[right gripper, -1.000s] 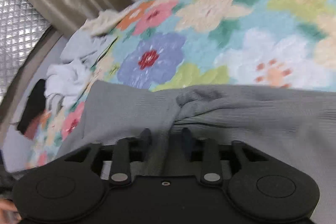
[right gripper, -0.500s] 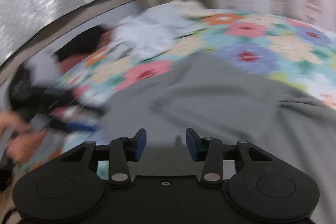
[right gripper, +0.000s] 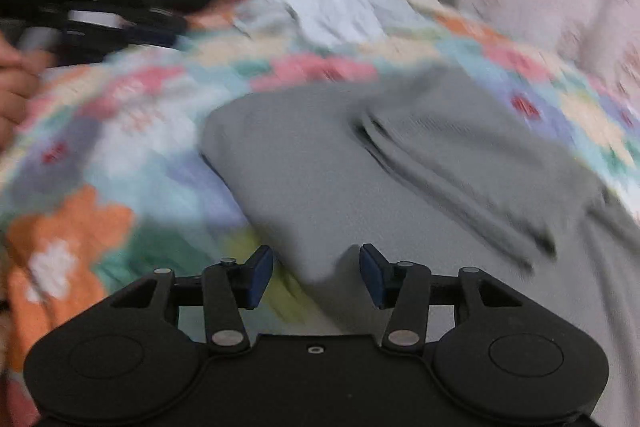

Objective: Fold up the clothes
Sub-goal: 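Open both tools and release the grey shirt onto the quilt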

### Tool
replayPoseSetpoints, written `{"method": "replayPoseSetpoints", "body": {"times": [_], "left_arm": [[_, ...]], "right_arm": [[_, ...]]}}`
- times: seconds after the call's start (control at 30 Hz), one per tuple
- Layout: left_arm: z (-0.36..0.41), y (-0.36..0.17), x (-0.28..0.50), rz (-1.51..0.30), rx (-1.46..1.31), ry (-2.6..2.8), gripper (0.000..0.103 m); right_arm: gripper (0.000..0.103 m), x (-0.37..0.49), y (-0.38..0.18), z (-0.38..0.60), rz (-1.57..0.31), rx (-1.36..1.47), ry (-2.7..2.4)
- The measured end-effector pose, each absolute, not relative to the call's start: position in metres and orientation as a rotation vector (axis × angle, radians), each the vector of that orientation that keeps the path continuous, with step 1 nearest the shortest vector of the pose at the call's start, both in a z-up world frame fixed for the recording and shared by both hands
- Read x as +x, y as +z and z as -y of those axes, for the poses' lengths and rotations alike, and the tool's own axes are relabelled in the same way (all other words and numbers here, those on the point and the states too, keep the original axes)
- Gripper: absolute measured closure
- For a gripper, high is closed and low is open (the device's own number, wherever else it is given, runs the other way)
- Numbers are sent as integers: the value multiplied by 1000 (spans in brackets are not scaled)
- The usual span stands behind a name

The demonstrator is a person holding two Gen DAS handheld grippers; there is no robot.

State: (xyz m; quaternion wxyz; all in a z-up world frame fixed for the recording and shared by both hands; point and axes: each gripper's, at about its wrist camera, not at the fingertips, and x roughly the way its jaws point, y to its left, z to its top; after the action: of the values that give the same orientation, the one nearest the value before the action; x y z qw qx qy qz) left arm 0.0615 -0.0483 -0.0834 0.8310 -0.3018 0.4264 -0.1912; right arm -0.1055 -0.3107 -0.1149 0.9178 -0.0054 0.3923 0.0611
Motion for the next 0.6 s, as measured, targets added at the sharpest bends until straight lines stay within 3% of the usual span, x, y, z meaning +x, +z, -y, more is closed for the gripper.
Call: {"method": "replayPoseSetpoints", "body": {"times": [0.03, 0.1, 0.2, 0.37, 0.47, 0.6], "left_arm": [[46, -91, 60, -950, -672, -434, 78], [43, -105, 57, -1040, -725, -490, 77], [64, -108, 48, -1116, -587, -526, 77], [92, -124, 44, -1180, -658, -614, 59], [103, -136, 44, -1150, -716, -590, 52], [126, -139, 48, -1059, -652, -478, 45]], "right_arm": [[49, -108, -117, 313, -814, 4, 124], [49, -112, -114, 315, -815, 26, 130], [49, -113, -106, 317, -798, 46, 138], [49, -106, -97, 316, -774, 49, 128], [49, -102, -97, 323, -771, 130, 127], [49, -101, -99, 366, -759, 502, 161]]}}
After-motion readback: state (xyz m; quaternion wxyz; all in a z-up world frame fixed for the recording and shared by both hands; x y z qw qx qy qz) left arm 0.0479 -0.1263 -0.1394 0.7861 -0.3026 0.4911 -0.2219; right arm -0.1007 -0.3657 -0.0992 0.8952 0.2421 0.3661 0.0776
